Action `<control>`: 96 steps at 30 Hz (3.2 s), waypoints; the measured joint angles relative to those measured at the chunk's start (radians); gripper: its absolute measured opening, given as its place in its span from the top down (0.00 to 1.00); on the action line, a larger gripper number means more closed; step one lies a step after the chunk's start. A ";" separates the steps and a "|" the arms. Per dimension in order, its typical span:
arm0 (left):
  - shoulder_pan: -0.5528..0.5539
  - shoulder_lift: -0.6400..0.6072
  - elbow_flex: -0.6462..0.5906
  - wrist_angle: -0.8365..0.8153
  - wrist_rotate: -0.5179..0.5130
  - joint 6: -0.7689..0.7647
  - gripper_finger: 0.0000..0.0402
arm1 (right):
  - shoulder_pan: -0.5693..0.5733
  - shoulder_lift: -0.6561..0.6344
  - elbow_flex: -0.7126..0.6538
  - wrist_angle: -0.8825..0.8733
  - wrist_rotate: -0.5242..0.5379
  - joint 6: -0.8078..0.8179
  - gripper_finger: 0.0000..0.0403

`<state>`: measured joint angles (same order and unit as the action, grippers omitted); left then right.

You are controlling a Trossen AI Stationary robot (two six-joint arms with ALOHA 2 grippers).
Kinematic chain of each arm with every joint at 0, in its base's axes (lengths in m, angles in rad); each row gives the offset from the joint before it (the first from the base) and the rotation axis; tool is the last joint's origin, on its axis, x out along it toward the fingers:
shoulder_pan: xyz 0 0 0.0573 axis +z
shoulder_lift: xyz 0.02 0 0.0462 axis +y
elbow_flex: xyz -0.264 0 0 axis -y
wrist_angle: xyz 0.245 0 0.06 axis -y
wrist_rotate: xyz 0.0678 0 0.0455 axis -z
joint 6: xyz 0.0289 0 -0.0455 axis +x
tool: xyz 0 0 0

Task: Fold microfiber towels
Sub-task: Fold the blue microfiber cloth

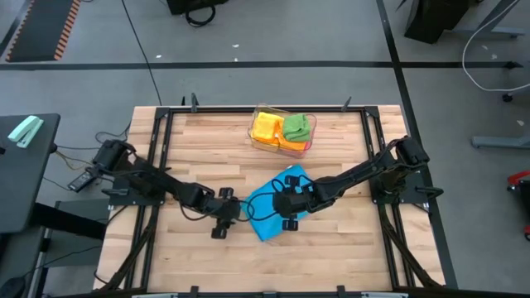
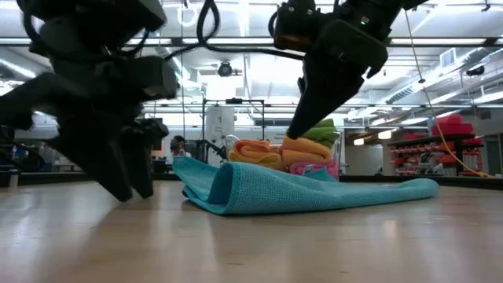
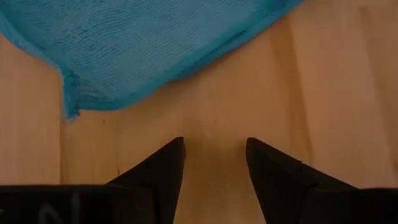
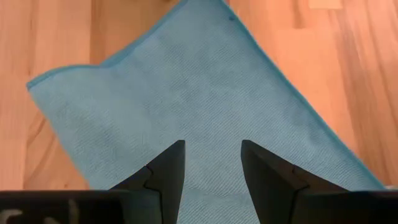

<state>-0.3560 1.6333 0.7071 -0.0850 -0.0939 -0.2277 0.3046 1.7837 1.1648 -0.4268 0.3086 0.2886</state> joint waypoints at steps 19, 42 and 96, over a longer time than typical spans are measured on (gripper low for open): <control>0.076 0.069 0.001 0.160 0.013 0.083 0.54 | 0.008 0.000 -0.081 0.172 0.012 0.000 0.59; 0.079 0.072 -0.001 0.284 -0.282 0.200 0.57 | 0.005 0.000 -0.094 0.199 0.012 0.022 0.59; 0.147 0.171 0.000 0.427 -0.363 0.344 0.67 | 0.022 0.007 -0.420 0.617 -0.010 0.194 0.59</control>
<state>-0.2092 1.8042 0.7067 0.3423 -0.4567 0.1166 0.3264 1.7908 0.7452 0.1905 0.2982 0.4828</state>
